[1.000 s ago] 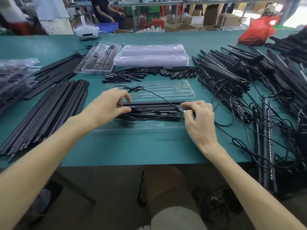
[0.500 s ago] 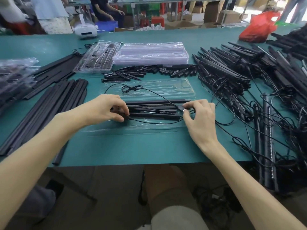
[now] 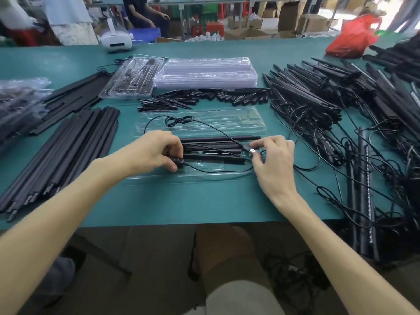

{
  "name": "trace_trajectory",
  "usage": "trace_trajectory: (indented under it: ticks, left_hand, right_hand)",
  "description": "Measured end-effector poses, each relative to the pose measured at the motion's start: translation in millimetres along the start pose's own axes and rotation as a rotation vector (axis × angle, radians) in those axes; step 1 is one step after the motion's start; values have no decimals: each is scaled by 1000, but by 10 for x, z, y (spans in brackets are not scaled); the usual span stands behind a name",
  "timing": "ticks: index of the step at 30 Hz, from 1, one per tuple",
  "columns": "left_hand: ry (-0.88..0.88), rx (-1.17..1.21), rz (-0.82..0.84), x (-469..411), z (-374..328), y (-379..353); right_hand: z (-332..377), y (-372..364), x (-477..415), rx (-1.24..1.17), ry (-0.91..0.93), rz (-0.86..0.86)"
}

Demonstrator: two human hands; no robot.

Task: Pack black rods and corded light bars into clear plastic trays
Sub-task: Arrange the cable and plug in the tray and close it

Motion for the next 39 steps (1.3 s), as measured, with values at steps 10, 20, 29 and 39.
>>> trace_trajectory:
  ticks: [10,20,29,39]
  left_hand:
    - [46,215,11,-121,-237,-155]
    - [80,206,72,-208,-308,-280]
    - [124,329,66,-179,-223,-325]
    - [26,364,178,-188,-190,-309]
  right_hand:
    - [38,36,5,-34,6,-28]
    - [40,18,21,-105,3,9]
    - [57,-10,37,-70,24,25]
    - [57,-22,42,-67,25,30]
Point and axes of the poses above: each hand's wrist, its own x-axis away from the middle knuckle, its own y-axis out of the back of the hand, z = x × y, the point moved 8 cm from there along -x, towards the middle knuckle, and after that the axes turned 13 degrees about -x, right-handed, at the moved point
